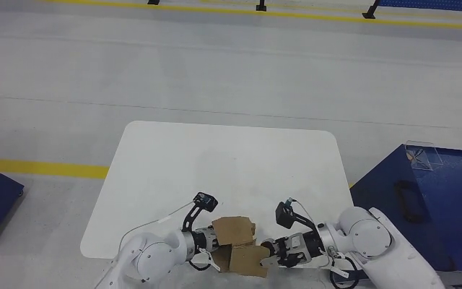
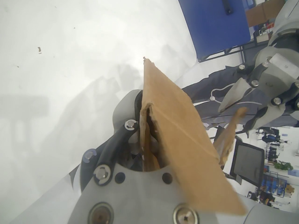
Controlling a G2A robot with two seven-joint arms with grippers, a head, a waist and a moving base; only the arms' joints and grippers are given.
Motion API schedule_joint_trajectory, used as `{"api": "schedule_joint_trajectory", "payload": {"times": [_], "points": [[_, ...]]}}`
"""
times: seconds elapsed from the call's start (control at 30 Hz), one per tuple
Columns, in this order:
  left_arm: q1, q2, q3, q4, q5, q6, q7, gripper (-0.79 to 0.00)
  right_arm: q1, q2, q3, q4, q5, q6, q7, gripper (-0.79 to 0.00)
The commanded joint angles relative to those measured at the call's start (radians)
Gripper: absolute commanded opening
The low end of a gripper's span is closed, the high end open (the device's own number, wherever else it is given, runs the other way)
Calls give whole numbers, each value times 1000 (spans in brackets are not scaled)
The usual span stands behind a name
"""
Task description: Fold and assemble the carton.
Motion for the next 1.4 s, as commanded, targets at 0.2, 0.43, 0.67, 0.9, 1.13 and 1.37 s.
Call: {"api": "schedule_joint_trajectory", "payload": {"times": [0.2,0.43,0.67,0.9,1.13,1.37], "points": [[-12,-3,-18,25,-52,47,17,-785,-83,3,161,27,53,97,-353,0],[-12,-3,-18,25,-52,47,17,-785,-100,3,179,23,89,98,-382,0],[-16,-9,-32,47,-215,83,-15,-785,-100,3,181,1,7,114,-417,0],[-171,-34,-70,200,-804,281,-256,-785,-212,-8,218,-163,-412,358,-806,0],[-296,-60,-1,377,-1017,488,-331,-785,-295,-10,270,-213,-474,443,-897,0],[-286,-61,3,379,-1034,490,-333,-785,-295,-10,270,-213,-474,443,-897,0]]}}
